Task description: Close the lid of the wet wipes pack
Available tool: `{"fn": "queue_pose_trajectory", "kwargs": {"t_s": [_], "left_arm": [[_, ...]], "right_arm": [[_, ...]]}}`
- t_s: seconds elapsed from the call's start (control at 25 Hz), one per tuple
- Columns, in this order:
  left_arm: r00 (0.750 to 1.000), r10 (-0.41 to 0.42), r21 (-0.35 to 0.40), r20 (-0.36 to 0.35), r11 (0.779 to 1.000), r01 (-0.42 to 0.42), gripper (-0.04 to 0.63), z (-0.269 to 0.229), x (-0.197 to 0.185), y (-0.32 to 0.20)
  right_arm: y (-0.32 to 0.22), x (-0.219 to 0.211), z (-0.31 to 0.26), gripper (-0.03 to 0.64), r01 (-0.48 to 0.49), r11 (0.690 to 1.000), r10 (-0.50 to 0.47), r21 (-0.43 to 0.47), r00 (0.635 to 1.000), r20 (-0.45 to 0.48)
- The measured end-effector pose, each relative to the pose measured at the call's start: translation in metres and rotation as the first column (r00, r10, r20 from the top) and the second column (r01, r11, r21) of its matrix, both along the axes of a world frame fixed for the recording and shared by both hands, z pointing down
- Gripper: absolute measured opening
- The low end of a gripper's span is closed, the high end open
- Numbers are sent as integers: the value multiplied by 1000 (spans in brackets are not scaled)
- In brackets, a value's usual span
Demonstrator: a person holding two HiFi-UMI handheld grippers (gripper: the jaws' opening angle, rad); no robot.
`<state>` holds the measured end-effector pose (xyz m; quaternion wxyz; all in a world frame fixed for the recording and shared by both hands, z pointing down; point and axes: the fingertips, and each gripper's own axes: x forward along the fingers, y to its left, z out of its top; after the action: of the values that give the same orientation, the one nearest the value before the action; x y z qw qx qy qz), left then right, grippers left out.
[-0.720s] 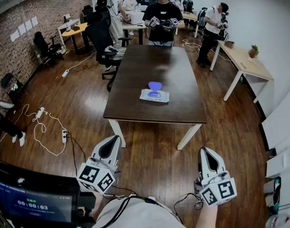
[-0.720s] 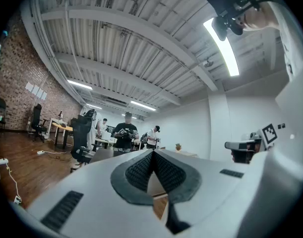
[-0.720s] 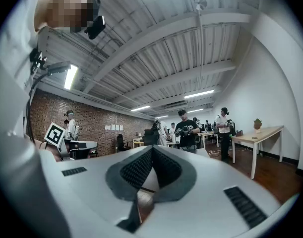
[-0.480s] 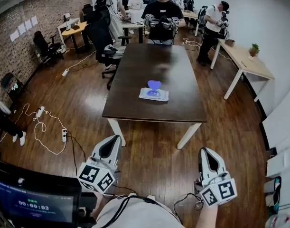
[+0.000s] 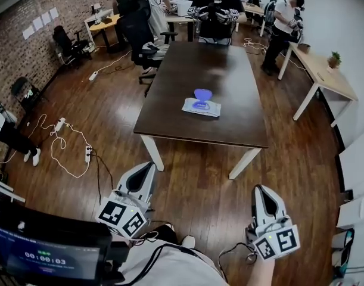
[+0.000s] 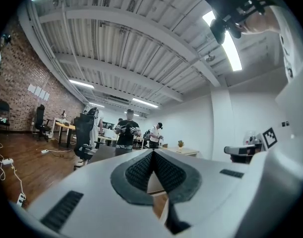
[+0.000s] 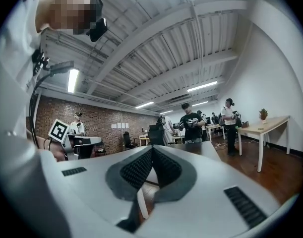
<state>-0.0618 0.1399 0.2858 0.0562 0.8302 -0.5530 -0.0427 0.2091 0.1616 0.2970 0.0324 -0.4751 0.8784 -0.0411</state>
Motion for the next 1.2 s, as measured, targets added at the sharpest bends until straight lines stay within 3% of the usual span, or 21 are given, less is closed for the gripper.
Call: {"fn": "queue_pose_trajectory", "kwargs": {"t_s": [0.2,0.44,0.68,1.2], "left_arm": [[1000,7,-17,2,1000,-6,-3,17,-6,-9],[1000,-2,-24,-21,1000,1,-3,29,-17,-62],[999,37,-26,-39,999,-38,-3,32,-32,-155],[986,156,-28,-52,987,-158,-3,19,-73,-383]], "right_arm": [[-18,-8,3,5,19,1000,-19,-5,1000,0],[-67,-16,12,6,19,1000,-20,-21,999,-26],[-149,-34,12,6,-16,999,14,-42,999,-46],[-358,-115,-6,6,-31,999,29,-40,998,-48]]}}
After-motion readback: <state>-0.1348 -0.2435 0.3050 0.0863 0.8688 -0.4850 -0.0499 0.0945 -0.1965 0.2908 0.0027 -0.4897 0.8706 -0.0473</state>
